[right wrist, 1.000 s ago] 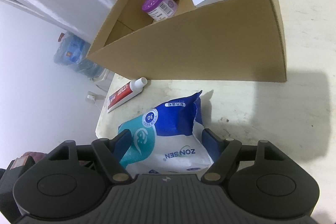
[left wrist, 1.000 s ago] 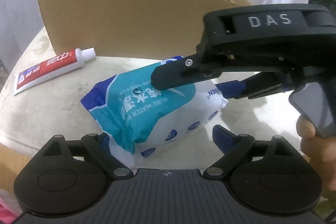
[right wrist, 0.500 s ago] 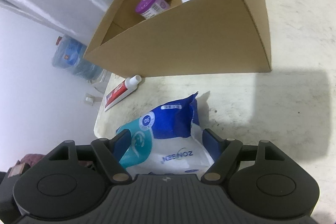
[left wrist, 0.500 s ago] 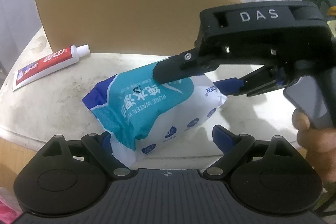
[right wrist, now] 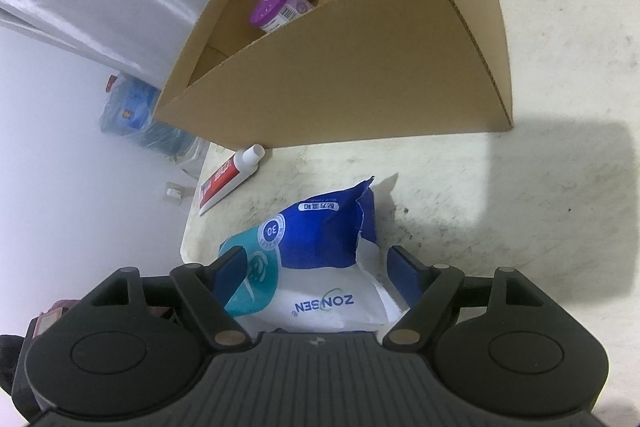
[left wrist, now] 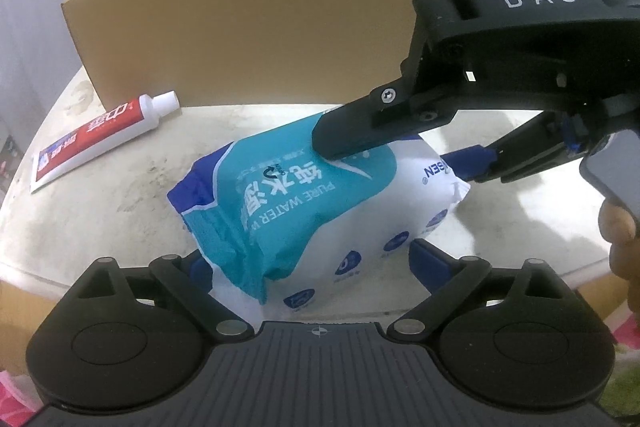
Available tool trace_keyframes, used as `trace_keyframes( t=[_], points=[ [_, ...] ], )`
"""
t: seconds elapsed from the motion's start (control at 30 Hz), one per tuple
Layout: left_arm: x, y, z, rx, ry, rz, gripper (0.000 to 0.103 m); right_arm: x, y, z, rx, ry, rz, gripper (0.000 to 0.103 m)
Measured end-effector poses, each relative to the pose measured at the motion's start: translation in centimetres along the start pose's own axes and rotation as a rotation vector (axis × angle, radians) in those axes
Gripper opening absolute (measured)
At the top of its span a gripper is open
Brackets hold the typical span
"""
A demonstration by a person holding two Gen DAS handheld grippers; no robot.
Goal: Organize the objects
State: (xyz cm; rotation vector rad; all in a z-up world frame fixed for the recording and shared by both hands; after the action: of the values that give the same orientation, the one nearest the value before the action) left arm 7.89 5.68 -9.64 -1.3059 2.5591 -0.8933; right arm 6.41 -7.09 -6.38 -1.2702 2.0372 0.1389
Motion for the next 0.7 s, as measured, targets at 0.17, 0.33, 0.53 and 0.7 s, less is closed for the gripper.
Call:
trace_keyframes(
  t=[0.17, 0.33, 0.53, 0.7],
  points=[
    [-0.02, -0.17, 0.17, 0.004, 0.002, 0.004, 0.097, -0.16, 0.20, 0.27, -0.011, -0.017, 0.004, 0.081],
    [0.35, -0.23, 0.08, 0.003, 0.011, 0.003, 0.097, -0.48, 0.31, 0.22, -0.012, -0.014, -0.019, 0.082],
    [0.62, -0.81, 0.24, 0.000, 0.028, -0.010, 0.097, -0.45, 0.39, 0.06, -0.015, -0.014, -0.021, 0.082],
    [0.74, -0.89, 0.26, -0.003, 0.039, -0.008, 0.096, -0.44, 0.56, -0.17, -0.025, -0.008, -0.029, 0.083]
  ],
)
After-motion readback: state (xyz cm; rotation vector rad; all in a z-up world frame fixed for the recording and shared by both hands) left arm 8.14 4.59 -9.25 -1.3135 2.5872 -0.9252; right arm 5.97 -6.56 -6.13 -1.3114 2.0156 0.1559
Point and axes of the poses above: each gripper's, at about its wrist camera, not at the fingertips, and z roughly the way its jaws point, x to its right, y to its underside, the point moved 4 cm from there along z, roughly the way its jaws point, and after that the axes turned 5 degrees about y, right-handed, at the moved point
